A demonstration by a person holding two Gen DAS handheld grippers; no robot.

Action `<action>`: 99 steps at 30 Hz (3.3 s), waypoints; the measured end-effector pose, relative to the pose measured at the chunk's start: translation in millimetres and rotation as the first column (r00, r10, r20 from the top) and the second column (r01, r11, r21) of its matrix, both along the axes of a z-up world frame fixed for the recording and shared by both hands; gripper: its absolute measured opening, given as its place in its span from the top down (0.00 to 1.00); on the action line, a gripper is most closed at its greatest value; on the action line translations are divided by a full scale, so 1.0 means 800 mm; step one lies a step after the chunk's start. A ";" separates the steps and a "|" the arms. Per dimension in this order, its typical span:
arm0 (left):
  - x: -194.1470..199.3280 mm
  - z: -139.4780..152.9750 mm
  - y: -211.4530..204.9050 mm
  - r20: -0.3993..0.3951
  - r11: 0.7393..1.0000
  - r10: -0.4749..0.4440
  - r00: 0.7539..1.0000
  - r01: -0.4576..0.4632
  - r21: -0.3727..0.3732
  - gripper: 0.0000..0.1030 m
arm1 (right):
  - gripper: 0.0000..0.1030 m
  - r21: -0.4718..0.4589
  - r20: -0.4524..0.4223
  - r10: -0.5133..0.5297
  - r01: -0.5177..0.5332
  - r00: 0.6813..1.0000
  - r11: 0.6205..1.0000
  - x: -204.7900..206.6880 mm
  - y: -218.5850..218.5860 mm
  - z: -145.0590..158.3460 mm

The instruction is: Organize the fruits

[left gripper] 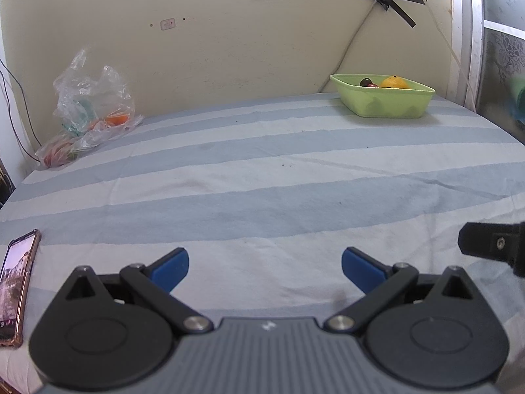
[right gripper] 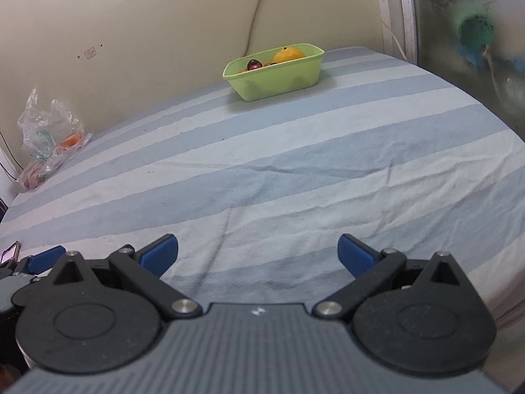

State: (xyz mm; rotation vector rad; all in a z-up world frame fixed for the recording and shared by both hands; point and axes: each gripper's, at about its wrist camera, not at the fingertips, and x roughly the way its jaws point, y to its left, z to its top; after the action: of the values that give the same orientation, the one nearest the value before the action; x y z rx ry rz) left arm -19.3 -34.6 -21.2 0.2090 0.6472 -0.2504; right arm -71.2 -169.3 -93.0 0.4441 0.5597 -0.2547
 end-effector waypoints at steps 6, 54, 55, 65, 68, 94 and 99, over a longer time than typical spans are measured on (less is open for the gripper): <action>0.000 -0.001 -0.002 -0.007 1.000 -0.005 1.000 0.005 0.004 0.00 | 0.00 -0.004 0.002 0.000 0.000 1.000 1.000 -0.001 0.001 0.000; -0.006 -0.006 -0.005 -0.023 0.999 -0.041 0.999 0.042 0.025 0.00 | 0.00 0.009 -0.007 0.006 -0.006 1.000 1.000 -0.001 -0.005 -0.005; -0.006 -0.006 -0.006 -0.025 0.999 -0.038 0.999 0.039 0.029 0.00 | 0.00 0.009 -0.008 0.006 -0.006 1.000 1.000 -0.001 -0.005 -0.005; -0.007 -0.009 -0.009 -0.026 0.998 -0.031 0.999 0.032 0.052 0.00 | 0.00 0.023 -0.015 0.010 -0.010 1.000 1.000 -0.001 -0.007 -0.007; -0.007 -0.009 -0.009 -0.028 0.998 -0.031 0.999 0.033 0.053 0.00 | 0.00 0.024 -0.015 0.009 -0.009 1.000 1.000 -0.001 -0.006 -0.007; -0.014 -0.002 -0.014 -0.052 0.997 -0.070 0.996 0.072 0.025 0.00 | 0.00 -0.027 0.055 -0.038 0.040 0.998 0.999 -0.014 -0.006 0.000; -0.017 0.008 -0.015 -0.046 0.997 -0.082 0.996 0.082 -0.001 0.00 | 0.00 -0.060 0.090 -0.059 0.064 0.994 0.996 -0.019 -0.005 0.005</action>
State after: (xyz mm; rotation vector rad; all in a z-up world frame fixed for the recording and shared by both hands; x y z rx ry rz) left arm -32.9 -46.8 -14.4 0.2318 0.6857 -0.3345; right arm -86.4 -173.6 -89.1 0.4101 0.4509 -0.3095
